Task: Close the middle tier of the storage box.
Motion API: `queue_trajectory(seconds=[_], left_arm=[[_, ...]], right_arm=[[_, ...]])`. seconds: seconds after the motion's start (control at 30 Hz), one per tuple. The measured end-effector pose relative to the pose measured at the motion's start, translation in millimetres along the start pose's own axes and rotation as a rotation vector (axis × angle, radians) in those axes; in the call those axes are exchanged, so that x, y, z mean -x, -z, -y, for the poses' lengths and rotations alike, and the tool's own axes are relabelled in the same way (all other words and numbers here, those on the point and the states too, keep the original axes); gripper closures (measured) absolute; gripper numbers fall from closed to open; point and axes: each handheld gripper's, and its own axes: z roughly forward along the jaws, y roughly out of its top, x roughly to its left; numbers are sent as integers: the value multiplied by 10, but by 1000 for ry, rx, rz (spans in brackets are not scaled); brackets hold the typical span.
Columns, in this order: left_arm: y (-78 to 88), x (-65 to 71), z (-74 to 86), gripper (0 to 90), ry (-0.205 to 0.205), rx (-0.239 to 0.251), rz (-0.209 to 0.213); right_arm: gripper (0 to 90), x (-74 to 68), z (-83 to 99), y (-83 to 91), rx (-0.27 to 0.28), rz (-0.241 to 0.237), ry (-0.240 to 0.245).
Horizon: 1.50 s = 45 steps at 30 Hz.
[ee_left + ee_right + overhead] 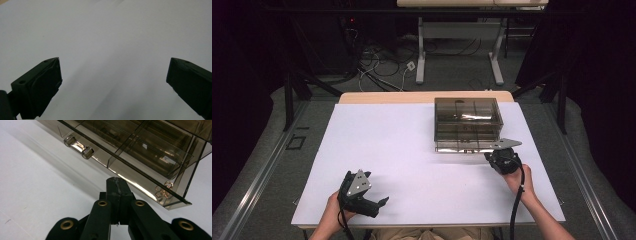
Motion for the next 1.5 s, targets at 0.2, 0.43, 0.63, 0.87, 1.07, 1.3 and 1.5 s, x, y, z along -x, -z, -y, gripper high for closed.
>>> queue_trajectory(seconds=[0.2, 0.43, 0.63, 0.87, 1.07, 1.3, 1.5], left_arm=[[7, 3, 2, 1, -2, -1, -8], [5, 8, -4, 1, -3, -4, -5], [7, 12, 0, 1, -1, -2, -3], [6, 11, 0, 1, 0, -2, -1], [5, 9, -1, 1, -3, -7, 1], [-9, 13, -6, 1, -3, -6, 3], [-11, 9, -5, 1, -1, -2, 1]], right_arm=[[900, -8, -5, -10, 2, 9, -4], [900, -6, -4, -17, 7, 15, 4], [900, -10, -4, -26, 8, 19, 3], [900, -19, -25, -44, 10, 36, 2], [900, -26, -34, -94, 1, 36, 7], [900, -5, -54, -109, 2, 46, -7], [900, -10, -64, -138, -6, 47, -8]])
